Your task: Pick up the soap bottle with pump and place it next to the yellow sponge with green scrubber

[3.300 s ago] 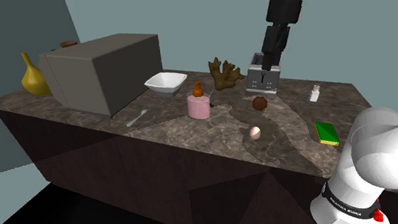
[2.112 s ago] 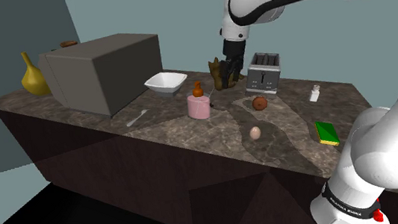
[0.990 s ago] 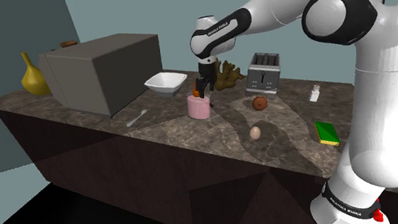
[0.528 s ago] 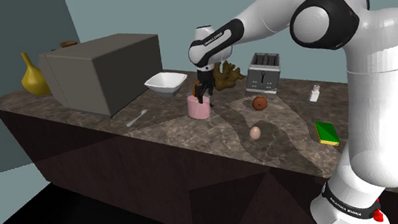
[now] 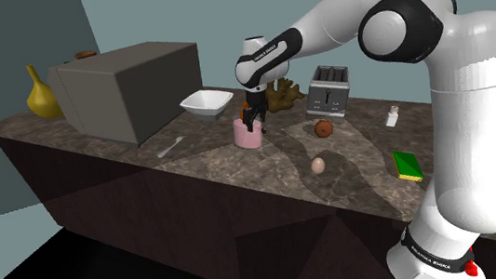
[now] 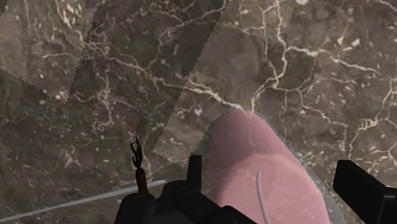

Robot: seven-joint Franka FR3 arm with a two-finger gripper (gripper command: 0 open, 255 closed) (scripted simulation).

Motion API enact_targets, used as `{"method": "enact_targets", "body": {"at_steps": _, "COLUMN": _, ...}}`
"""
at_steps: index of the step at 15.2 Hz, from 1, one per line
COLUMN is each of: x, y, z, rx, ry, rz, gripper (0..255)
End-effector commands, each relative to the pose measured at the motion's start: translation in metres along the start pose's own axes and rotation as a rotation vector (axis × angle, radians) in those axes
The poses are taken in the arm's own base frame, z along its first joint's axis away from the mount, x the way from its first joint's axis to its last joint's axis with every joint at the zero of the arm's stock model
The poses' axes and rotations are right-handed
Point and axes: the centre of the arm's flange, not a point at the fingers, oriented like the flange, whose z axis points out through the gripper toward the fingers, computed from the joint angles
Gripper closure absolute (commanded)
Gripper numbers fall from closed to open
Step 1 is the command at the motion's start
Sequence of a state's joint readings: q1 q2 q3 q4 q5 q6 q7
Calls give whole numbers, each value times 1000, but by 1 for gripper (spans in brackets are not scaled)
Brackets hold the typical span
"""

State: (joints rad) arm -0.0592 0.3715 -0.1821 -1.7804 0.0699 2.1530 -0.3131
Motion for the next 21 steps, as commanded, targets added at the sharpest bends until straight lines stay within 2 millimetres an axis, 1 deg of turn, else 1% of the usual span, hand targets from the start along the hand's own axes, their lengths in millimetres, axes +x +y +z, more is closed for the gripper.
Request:
{"method": "enact_targets", "body": {"at_steps": 1, "x": 0, "y": 0, "z": 0, "rx": 0, "ry": 0, "rz": 0, "gripper": 0}}
{"method": "enact_targets", "body": {"at_steps": 2, "x": 0, "y": 0, "z": 0, "rx": 0, "ry": 0, "rz": 0, "gripper": 255}}
{"method": "enact_targets", "body": {"at_steps": 11, "x": 0, "y": 0, "z": 0, "rx": 0, "ry": 0, "rz": 0, "gripper": 255}}
{"method": "enact_targets", "body": {"at_steps": 21, "x": 0, "y": 1, "z": -53, "rx": 0, "ry": 0, "rz": 0, "gripper": 255}}
